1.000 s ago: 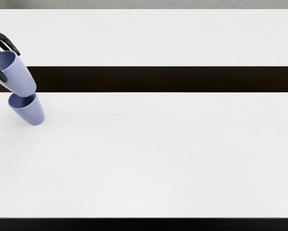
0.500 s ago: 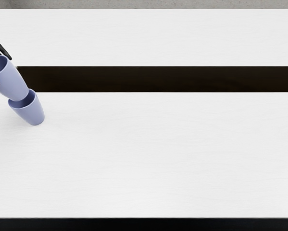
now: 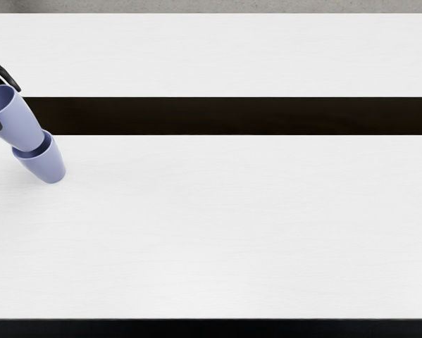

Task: Pick up cup and place in cup with left hand

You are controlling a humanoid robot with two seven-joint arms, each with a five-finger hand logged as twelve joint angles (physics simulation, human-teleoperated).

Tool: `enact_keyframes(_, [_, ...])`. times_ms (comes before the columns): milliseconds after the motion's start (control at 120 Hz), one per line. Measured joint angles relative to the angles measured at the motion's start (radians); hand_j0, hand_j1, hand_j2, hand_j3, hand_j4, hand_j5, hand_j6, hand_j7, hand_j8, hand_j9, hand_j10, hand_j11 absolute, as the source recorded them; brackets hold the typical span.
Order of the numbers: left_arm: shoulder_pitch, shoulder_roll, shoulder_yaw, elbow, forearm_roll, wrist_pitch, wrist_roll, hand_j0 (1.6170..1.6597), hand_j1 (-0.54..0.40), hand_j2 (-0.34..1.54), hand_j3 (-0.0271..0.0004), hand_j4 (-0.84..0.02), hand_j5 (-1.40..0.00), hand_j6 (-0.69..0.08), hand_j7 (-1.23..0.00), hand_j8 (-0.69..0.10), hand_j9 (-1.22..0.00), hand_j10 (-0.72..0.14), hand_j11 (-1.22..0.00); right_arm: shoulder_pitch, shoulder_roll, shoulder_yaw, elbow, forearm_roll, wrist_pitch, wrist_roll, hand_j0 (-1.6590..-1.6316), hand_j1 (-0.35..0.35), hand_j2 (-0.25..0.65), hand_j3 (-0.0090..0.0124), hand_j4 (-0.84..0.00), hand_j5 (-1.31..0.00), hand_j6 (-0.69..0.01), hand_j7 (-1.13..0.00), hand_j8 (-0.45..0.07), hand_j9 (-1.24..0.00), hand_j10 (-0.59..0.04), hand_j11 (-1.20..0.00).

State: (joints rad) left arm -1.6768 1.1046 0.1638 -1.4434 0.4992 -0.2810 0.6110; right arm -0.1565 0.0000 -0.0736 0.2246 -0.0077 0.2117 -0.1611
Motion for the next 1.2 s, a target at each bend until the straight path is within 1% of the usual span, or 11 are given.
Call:
enact_keyframes(133, [0.000, 0.001, 0.001, 0.001, 0.011, 0.025, 0.000, 1.6561, -0.170, 0.25, 0.0000, -0.457, -0.73, -0.288, -0.69, -0.269, -0.70, -0.427, -0.70, 0.000, 0.000, 0.000, 0.000, 0.000, 0.000, 0.000, -1.6581, -0.331, -0.003, 0.0000, -0.015, -0.02, -0.015, -0.02, -0.015, -0.02, -0.015, -0.02])
enact_keyframes(325, [0.001, 0.001, 0.001, 0.001, 0.015, 0.033, 0.000, 1.6563, -0.169, 0.25, 0.0000, -0.460, -0.73, -0.293, -0.68, -0.266, -0.69, -0.428, -0.69, 0.000, 0.000, 0.000, 0.000, 0.000, 0.000, 0.000, -1.6581, -0.331, -0.003, 0.0000, -0.015, -0.02, -0.015, -0.02, -0.015, -0.02, -0.015, -0.02])
enact_keyframes(392, [0.014, 0.000, 0.000, 0.001, 0.015, 0.034, 0.000, 1.6568, -0.173, 0.25, 0.0000, -0.462, -0.71, -0.293, -0.67, -0.274, -0.68, -0.432, -0.68, 0.000, 0.000, 0.000, 0.000, 0.000, 0.000, 0.000, -1.6581, -0.331, -0.003, 0.0000, -0.015, -0.02, -0.015, -0.02, -0.015, -0.02, -0.015, -0.02])
enact_keyframes(525, [0.017, 0.000, -0.002, 0.001, 0.015, 0.034, 0.000, 1.6572, -0.172, 0.20, 0.0000, -0.467, -0.67, -0.294, -0.64, -0.279, -0.64, -0.428, -0.64, 0.000, 0.000, 0.000, 0.000, 0.000, 0.000, 0.000, -1.6581, -0.331, -0.003, 0.0000, -0.015, -0.02, -0.015, -0.02, -0.015, -0.02, -0.015, -0.02])
enact_keyframes(642, [0.018, 0.000, -0.003, 0.001, 0.015, 0.035, 0.000, 1.6577, -0.174, 0.20, 0.0000, -0.479, -0.63, -0.307, -0.61, -0.286, -0.61, -0.434, -0.61, 0.000, 0.000, 0.000, 0.000, 0.000, 0.000, 0.000, -1.6581, -0.331, -0.003, 0.0000, -0.015, -0.02, -0.015, -0.02, -0.015, -0.02, -0.015, -0.02])
enact_keyframes(758, [0.019, 0.000, -0.006, 0.001, 0.008, 0.036, 0.000, 1.6578, -0.115, 0.15, 0.0000, -0.415, -0.55, -0.316, -0.53, -0.303, -0.53, -0.391, -0.53, 0.000, 0.000, 0.000, 0.000, 0.000, 0.000, 0.000, -1.6581, -0.331, -0.003, 0.0000, -0.015, -0.02, -0.015, -0.02, -0.015, -0.02, -0.015, -0.02])
enact_keyframes(883, [0.019, 0.000, -0.008, 0.001, 0.002, 0.037, 0.000, 1.6579, -0.053, 0.11, 0.0000, -0.353, -0.46, -0.301, -0.45, -0.294, -0.45, -0.341, -0.45, 0.000, 0.000, 0.000, 0.000, 0.000, 0.000, 0.000, -1.6581, -0.331, -0.003, 0.0000, -0.015, -0.02, -0.015, -0.02, -0.015, -0.02, -0.015, -0.02])
enact_keyframes(1025, [0.019, 0.000, -0.008, 0.001, -0.001, 0.037, 0.000, 1.6580, -0.009, 0.08, 0.0000, -0.311, -0.40, -0.285, -0.40, -0.282, -0.40, -0.305, -0.40, 0.000, 0.000, 0.000, 0.000, 0.000, 0.000, 0.000, -1.6581, -0.331, -0.003, 0.0000, -0.015, -0.02, -0.015, -0.02, -0.015, -0.02, -0.015, -0.02])
enact_keyframes(1125, [0.018, -0.001, -0.012, 0.001, -0.005, 0.036, 0.000, 1.6580, 0.032, 0.07, 0.0000, -0.275, -0.35, -0.260, -0.35, -0.258, -0.35, -0.271, -0.35, 0.000, 0.000, 0.000, 0.000, 0.000, 0.000, 0.000, -1.6581, -0.331, -0.003, 0.0000, -0.015, -0.02, -0.015, -0.02, -0.015, -0.02, -0.015, -0.02])
enact_keyframes(1200, [0.017, 0.000, -0.029, -0.001, -0.007, 0.032, 0.000, 1.6580, 0.107, 0.05, 0.0000, -0.212, -0.27, -0.202, -0.27, -0.200, -0.27, -0.209, -0.27, 0.000, 0.000, 0.000, 0.000, 0.000, 0.000, 0.000, -1.6581, -0.331, -0.003, 0.0000, -0.015, -0.02, -0.015, -0.02, -0.015, -0.02, -0.015, -0.02])
